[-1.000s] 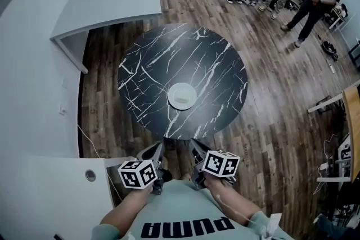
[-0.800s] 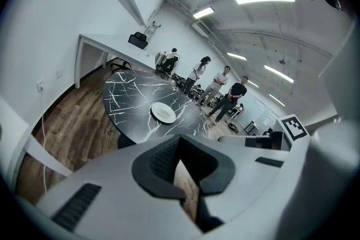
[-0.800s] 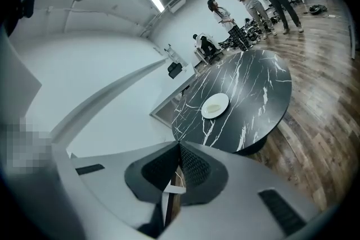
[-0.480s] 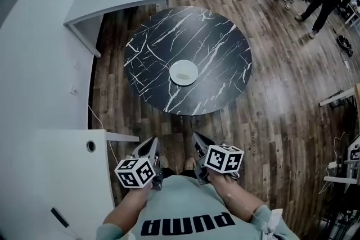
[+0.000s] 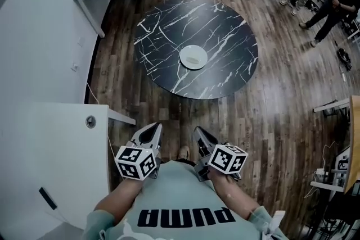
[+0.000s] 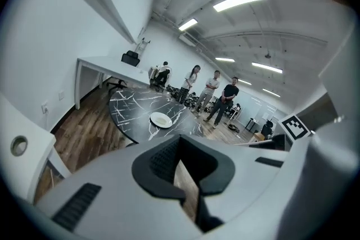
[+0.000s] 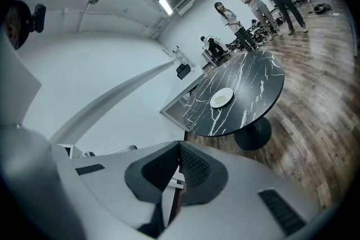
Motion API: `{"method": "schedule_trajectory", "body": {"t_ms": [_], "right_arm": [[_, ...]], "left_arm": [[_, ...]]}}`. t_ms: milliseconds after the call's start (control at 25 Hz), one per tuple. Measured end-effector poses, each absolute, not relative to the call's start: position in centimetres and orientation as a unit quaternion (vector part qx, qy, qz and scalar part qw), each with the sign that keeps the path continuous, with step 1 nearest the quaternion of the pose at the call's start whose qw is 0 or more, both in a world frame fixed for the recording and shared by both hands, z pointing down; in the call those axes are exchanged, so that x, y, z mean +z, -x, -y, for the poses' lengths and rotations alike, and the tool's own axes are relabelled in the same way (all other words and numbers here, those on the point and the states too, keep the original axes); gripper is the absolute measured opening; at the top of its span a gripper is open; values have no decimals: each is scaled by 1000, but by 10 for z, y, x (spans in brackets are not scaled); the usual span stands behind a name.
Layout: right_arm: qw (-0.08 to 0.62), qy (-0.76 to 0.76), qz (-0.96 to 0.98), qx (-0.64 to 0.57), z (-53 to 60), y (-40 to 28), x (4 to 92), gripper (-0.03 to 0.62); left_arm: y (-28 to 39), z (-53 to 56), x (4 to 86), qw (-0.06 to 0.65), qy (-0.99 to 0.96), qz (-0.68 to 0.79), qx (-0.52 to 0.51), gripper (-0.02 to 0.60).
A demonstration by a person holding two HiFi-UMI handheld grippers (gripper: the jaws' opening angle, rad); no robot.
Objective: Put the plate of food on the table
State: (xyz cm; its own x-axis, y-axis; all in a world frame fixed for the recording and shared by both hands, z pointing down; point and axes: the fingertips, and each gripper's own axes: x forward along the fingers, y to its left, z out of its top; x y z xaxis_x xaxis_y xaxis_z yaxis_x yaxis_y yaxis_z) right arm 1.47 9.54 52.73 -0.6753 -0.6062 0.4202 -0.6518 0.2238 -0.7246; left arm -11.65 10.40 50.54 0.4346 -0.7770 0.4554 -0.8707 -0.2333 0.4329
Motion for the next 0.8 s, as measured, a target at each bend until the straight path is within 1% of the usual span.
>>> {"method": "schedule_trajectory", "body": {"t_ms": [120, 280, 800], "right_arm": [[14, -409, 784, 467, -106, -13, 520, 9], [11, -419, 800, 429, -107, -12, 505, 9], [3, -433, 824, 366, -105, -4, 485, 8]], "left_arm": [[120, -112, 493, 291, -801, 518, 74, 6], [126, -117, 484, 265, -813, 514, 69, 6], [131, -114, 477, 227, -823, 514, 81, 6]]}}
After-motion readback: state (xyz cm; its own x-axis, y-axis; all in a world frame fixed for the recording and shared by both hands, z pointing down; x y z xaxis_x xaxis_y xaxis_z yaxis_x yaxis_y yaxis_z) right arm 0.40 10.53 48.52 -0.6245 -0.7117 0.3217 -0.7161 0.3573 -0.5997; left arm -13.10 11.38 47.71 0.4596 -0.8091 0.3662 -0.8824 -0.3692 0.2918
